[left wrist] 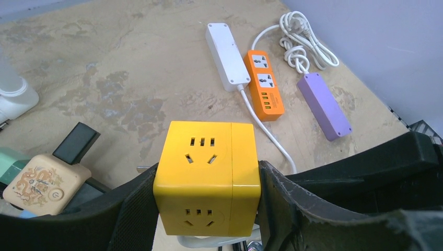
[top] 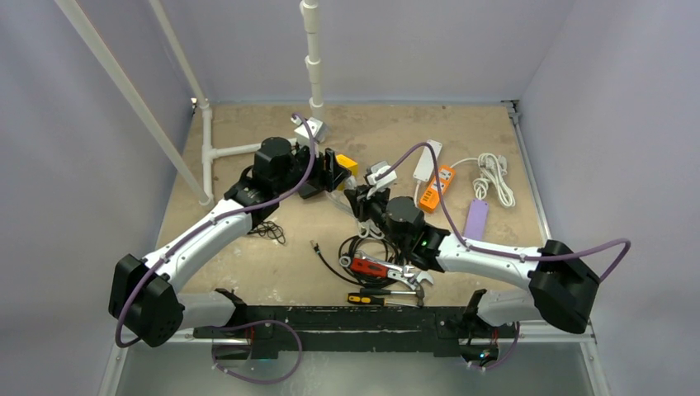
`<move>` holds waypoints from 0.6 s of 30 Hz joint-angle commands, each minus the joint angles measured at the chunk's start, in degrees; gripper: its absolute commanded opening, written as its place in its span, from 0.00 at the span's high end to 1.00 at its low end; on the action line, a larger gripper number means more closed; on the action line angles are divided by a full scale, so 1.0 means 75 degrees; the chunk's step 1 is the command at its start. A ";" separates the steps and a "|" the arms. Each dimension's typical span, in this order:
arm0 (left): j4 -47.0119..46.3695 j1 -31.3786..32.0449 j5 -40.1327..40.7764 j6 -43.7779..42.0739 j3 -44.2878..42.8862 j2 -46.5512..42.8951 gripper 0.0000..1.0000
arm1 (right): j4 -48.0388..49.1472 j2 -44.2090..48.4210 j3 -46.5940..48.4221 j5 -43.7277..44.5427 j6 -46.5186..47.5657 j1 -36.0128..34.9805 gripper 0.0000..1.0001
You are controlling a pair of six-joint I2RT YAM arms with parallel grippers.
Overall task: Pull the plug off the socket
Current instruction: Remove the plug from the socket.
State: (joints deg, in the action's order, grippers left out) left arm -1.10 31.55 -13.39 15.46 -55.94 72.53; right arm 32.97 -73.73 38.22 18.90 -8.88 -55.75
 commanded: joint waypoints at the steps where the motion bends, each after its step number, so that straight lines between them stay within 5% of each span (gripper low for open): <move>1: -0.0374 -0.0386 0.1326 -0.0178 -0.0126 0.0080 1.00 | 0.0732 0.0115 0.0763 0.0665 0.0396 -0.0784 1.00; 8: -0.0392 -0.0398 0.1267 -0.0293 -0.0116 0.0039 1.00 | 0.0877 0.0477 0.0542 -0.0010 0.0185 -0.0704 1.00; 15: -0.0820 -0.0388 0.0619 -0.0478 0.0057 -0.0121 1.00 | 0.1858 0.1150 -0.0138 -0.3942 -0.1003 0.1279 1.00; 18: -0.0967 -0.0398 0.0510 -0.0480 0.0145 -0.0149 1.00 | 0.1743 0.1080 -0.0012 -0.4311 -0.1008 0.1374 1.00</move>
State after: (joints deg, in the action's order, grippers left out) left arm -3.97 29.61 -11.70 13.85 -55.51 71.88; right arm 35.66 -67.94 36.34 1.30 -13.23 -46.22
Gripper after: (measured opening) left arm 0.585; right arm 0.253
